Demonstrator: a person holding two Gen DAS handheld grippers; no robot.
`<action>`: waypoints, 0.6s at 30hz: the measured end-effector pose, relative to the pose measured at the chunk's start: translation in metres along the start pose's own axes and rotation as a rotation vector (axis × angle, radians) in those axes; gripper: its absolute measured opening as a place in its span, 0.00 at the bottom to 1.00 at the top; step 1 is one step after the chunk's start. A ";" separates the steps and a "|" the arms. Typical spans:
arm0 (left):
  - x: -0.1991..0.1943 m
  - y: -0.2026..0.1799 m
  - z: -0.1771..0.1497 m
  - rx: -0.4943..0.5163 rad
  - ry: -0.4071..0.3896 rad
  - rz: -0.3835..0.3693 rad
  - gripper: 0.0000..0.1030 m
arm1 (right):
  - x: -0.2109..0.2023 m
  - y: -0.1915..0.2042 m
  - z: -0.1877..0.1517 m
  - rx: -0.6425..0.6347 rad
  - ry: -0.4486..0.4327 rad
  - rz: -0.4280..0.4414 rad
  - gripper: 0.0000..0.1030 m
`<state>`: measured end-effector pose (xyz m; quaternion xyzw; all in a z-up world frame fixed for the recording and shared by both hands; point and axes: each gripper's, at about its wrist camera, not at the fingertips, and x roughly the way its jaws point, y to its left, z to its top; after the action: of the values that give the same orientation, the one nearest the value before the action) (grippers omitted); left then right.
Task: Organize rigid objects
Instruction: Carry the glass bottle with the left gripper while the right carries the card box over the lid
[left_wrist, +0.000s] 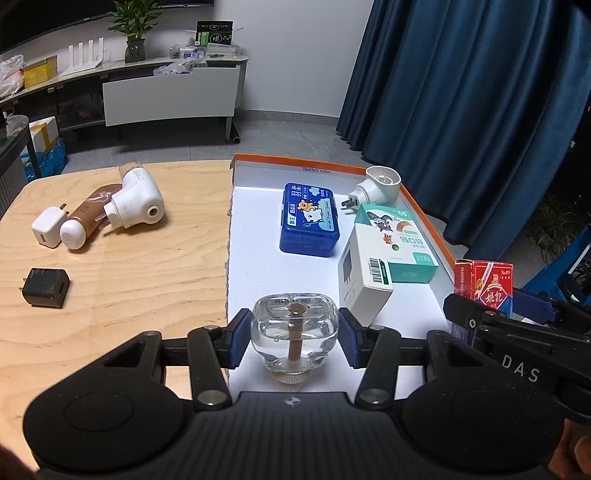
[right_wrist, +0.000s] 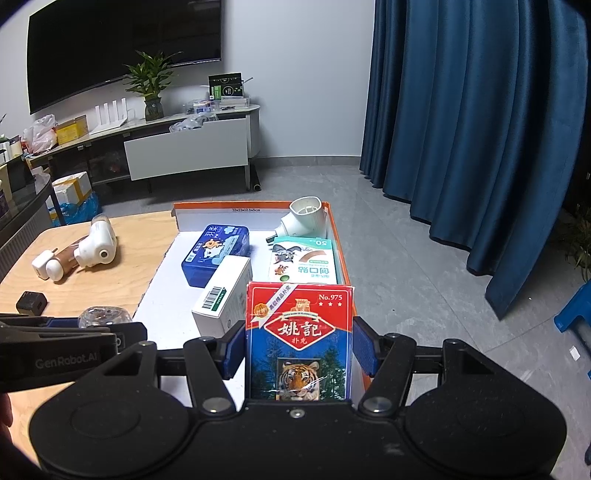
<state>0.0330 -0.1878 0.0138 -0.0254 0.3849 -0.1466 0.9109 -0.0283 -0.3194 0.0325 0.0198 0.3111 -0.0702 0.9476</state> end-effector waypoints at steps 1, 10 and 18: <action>0.000 0.000 0.000 0.001 0.001 -0.001 0.49 | 0.000 0.000 -0.001 0.000 0.001 0.000 0.70; 0.001 -0.001 -0.001 0.007 0.004 -0.006 0.49 | 0.002 0.000 -0.002 -0.001 0.004 -0.001 0.70; 0.002 -0.001 -0.001 0.009 0.007 -0.008 0.49 | 0.006 0.000 -0.003 0.000 0.012 -0.006 0.70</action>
<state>0.0335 -0.1892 0.0119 -0.0222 0.3873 -0.1520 0.9091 -0.0254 -0.3200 0.0269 0.0194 0.3170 -0.0732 0.9454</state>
